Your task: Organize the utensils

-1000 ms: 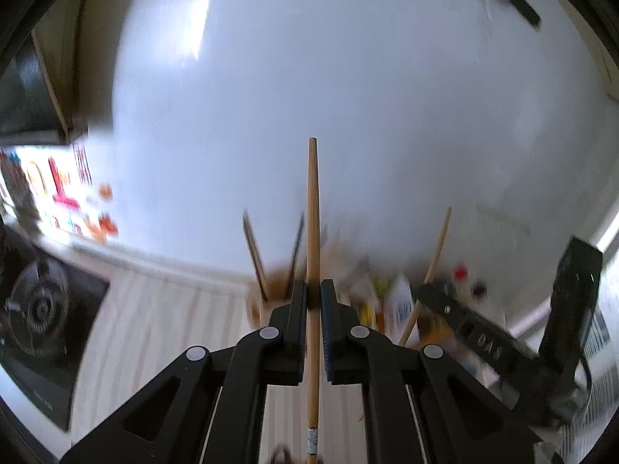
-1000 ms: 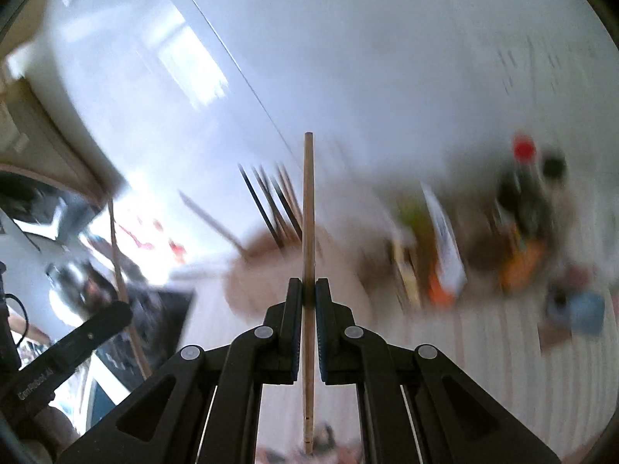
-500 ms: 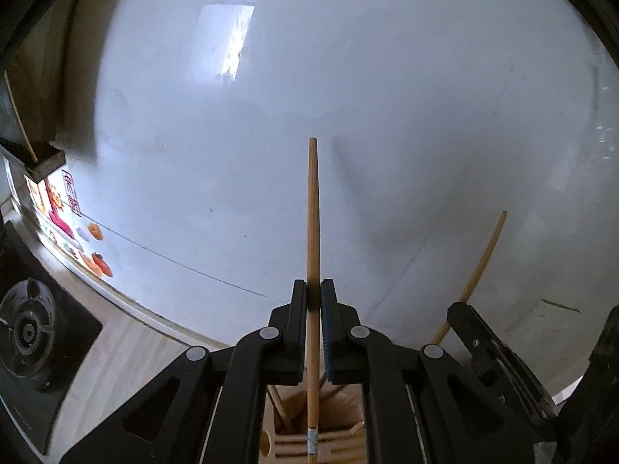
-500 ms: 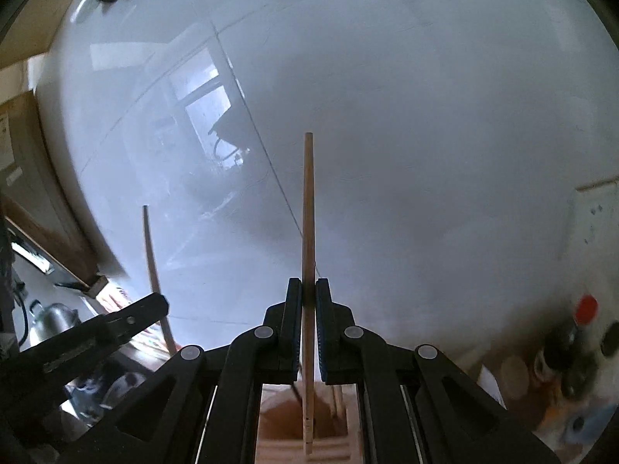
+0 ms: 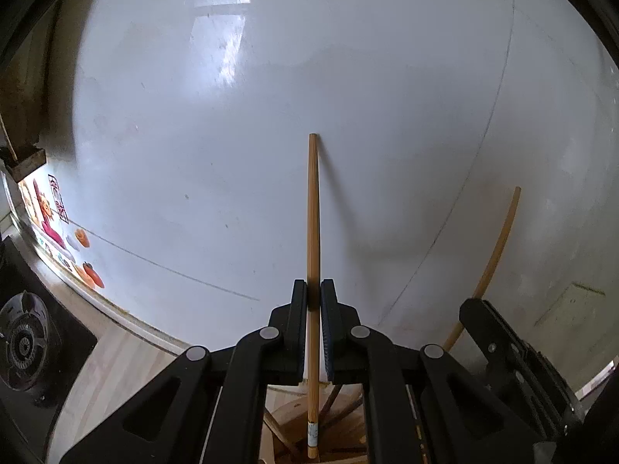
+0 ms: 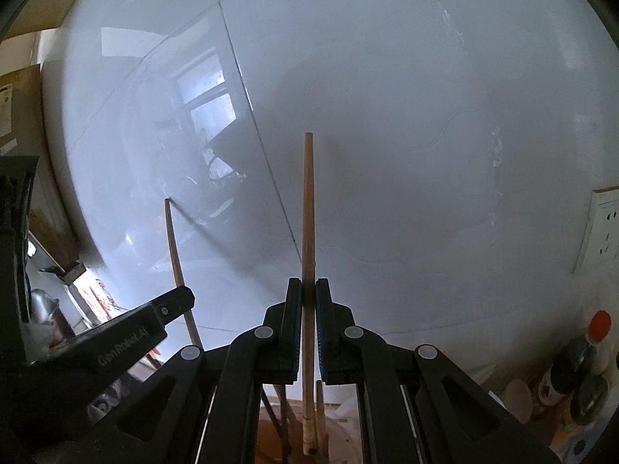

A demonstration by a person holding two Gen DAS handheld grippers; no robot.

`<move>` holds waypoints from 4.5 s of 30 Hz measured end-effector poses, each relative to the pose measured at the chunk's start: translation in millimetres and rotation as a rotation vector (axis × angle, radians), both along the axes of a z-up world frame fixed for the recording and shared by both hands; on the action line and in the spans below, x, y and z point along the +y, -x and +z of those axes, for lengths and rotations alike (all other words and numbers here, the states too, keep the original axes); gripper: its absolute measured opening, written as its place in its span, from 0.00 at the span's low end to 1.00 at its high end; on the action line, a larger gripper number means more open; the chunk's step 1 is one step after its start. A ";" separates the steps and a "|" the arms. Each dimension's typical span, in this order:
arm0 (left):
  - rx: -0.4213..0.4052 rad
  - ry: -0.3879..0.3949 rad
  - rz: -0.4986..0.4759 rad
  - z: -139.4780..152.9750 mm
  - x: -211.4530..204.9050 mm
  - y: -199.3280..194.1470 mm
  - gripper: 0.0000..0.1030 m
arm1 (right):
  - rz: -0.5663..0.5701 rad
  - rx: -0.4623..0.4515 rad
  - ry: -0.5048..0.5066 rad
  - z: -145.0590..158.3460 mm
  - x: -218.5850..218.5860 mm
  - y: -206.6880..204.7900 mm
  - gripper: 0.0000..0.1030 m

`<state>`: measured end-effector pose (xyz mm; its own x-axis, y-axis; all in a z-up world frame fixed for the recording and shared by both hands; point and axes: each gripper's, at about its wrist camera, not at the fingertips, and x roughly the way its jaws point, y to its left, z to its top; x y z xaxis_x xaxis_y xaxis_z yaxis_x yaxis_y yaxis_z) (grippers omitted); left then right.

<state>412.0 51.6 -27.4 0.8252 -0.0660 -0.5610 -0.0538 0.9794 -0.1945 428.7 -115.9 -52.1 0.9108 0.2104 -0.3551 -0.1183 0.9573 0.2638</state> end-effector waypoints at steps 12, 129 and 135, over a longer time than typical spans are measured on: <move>0.028 -0.069 0.020 26.6 9.9 54.6 0.82 | 0.059 0.105 0.006 -4.6 -1.1 3.3 0.15; 0.073 -0.250 -0.007 104.3 43.9 396.2 1.00 | -0.259 0.184 0.286 118.0 25.3 428.6 1.00; 0.075 -0.250 -0.007 104.5 43.5 395.6 1.00 | -0.261 0.184 0.285 118.5 26.4 427.0 1.00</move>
